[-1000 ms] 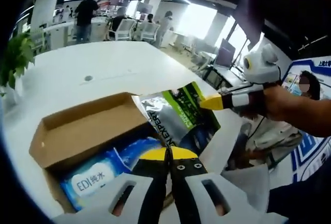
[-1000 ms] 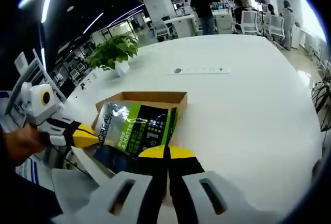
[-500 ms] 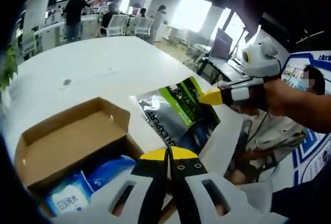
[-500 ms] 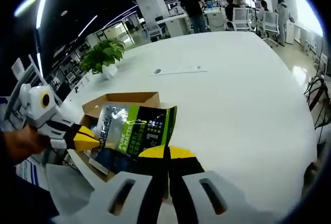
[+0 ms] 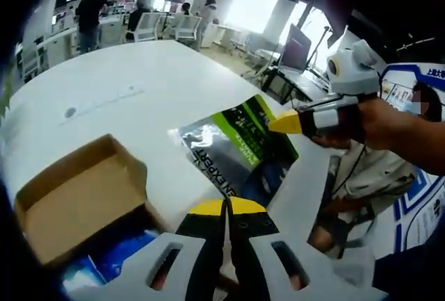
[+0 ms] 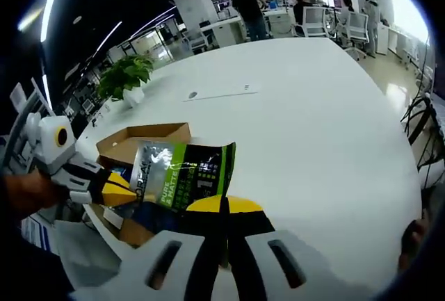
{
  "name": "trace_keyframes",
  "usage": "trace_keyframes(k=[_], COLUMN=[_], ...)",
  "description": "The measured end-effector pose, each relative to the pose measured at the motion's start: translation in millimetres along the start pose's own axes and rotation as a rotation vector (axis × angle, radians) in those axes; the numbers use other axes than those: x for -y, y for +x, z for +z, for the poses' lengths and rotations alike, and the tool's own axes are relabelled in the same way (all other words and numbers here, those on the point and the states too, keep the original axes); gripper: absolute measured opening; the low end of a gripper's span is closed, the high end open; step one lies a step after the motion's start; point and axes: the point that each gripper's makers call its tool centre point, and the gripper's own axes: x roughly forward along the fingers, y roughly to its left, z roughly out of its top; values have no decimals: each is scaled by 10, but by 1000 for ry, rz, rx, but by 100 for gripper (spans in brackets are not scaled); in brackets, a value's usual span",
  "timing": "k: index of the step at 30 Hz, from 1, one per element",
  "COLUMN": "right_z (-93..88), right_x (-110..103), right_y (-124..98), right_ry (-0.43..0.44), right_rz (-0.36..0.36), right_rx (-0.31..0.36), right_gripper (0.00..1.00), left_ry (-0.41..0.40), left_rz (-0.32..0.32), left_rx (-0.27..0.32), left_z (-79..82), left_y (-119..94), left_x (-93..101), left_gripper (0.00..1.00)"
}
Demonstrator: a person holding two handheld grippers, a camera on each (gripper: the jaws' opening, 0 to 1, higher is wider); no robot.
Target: Operate the shoe box by opening the lid, removing the specified soft item, and placing it in the target area until the item is outside and the box remains undamaged.
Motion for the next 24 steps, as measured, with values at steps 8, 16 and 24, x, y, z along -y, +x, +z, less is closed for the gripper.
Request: trace_keyframes(k=[8,16,24], right_z=[-20,-28,-89], right_x=[137,294,447], right_y=[129,317,495], right_ry=[14,20,24], right_rz=[2,-1,-2], right_rx=[-11,-30,-55], right_gripper=[0,0,0], left_ry=[2,32,38], left_rz=[13,31,30], left_rx=[-27,-63,-96], left_z=[6,17,-27], left_y=[175,366,556], left_x=[-92,-191,-287], left_gripper=[0,0,0])
